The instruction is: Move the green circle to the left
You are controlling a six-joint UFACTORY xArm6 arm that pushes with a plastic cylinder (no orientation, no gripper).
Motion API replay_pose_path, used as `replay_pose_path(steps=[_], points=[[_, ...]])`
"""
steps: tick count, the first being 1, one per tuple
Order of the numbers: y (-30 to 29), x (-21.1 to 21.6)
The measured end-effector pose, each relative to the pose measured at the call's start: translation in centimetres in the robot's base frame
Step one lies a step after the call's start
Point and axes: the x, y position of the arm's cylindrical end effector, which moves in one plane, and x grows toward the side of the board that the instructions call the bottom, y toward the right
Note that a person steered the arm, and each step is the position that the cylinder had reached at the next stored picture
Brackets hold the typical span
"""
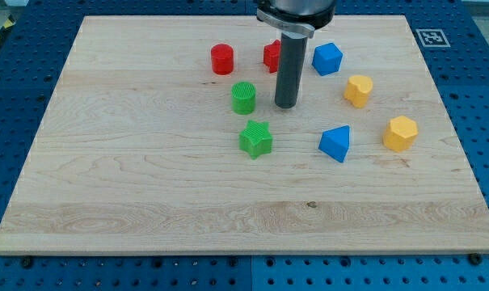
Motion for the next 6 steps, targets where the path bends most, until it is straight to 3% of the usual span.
replay_pose_path(steps=[1,6], points=[[-0.2,0.0],[-17.0,-0.5]])
